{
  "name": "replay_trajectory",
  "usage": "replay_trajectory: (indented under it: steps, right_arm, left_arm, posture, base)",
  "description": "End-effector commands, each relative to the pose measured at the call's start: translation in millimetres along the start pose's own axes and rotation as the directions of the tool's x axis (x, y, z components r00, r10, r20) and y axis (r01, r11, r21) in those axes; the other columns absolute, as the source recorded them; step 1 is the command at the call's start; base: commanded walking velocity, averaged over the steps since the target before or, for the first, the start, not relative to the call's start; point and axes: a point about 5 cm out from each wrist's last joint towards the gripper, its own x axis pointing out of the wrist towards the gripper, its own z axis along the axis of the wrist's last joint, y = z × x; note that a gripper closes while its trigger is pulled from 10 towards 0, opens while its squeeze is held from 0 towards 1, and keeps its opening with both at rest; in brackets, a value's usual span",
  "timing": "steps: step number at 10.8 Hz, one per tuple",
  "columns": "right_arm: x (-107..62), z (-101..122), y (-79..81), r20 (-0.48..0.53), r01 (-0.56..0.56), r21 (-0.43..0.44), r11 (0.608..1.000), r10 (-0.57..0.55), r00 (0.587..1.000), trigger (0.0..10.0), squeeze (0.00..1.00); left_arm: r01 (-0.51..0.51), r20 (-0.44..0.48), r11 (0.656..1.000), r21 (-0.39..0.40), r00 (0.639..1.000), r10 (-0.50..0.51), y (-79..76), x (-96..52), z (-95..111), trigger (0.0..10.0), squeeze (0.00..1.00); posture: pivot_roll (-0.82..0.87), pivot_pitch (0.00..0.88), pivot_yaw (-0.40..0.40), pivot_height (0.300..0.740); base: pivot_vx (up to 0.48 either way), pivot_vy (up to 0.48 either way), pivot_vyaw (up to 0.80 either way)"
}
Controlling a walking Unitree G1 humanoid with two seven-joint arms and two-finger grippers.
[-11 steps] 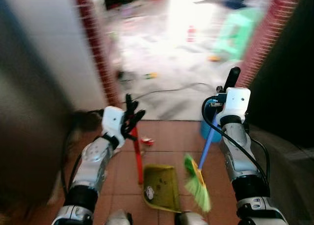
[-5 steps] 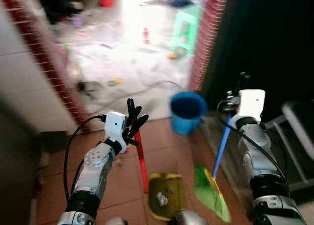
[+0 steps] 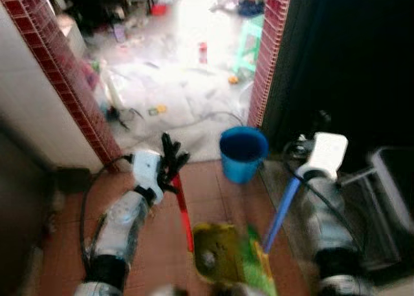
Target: Sweep floor
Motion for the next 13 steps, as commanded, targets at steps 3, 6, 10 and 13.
replay_trajectory:
  steps: [3, 6, 10, 13]
  right_arm:
    - [3.1, 9.0, -6.0, 0.031, 0.003, -0.051, 0.999, -0.001, 1.000, 10.0, 0.00]
    - [11.5, 17.2, -9.3, 0.057, 0.016, -0.071, 0.997, -0.012, 0.998, 10.0, 0.00]
    - [10.6, 26.4, -6.8, 0.117, 0.010, -0.102, 0.995, 0.002, 0.993, 10.0, 0.00]
    - [10.5, 13.1, -15.0, 0.065, 0.028, -0.115, 0.993, -0.021, 0.998, 10.0, 0.00]
  left_arm:
    - [-0.022, 0.061, 1.000, 0.014, 0.998, 0.021, -0.1, 11.2, 15.0, 10.0, 0.00]
    - [-0.063, 0.063, 0.998, 0.010, 0.996, 0.062, 5.2, 7.2, 14.6, 10.0, 0.00]
    - [-0.093, 0.152, 0.995, -0.025, 0.984, 0.096, 15.0, 3.9, 36.0, 10.0, 0.00]
    - [-0.136, 0.252, 0.988, -0.075, 0.956, 0.151, 32.9, -4.1, 68.0, 10.0, 0.00]
  posture:
    - [-0.06, 0.000, 0.045, 0.740]
    - [-0.05, 0.000, 0.042, 0.740]
    - [-0.05, 0.000, 0.046, 0.740]
    - [-0.03, 0.000, 0.028, 0.740]
  base:
    - [0.000, 0.000, 0.00]
    - [0.000, 0.000, 0.00]
    - [0.000, 0.000, 0.00]
    - [0.000, 0.000, 0.00]
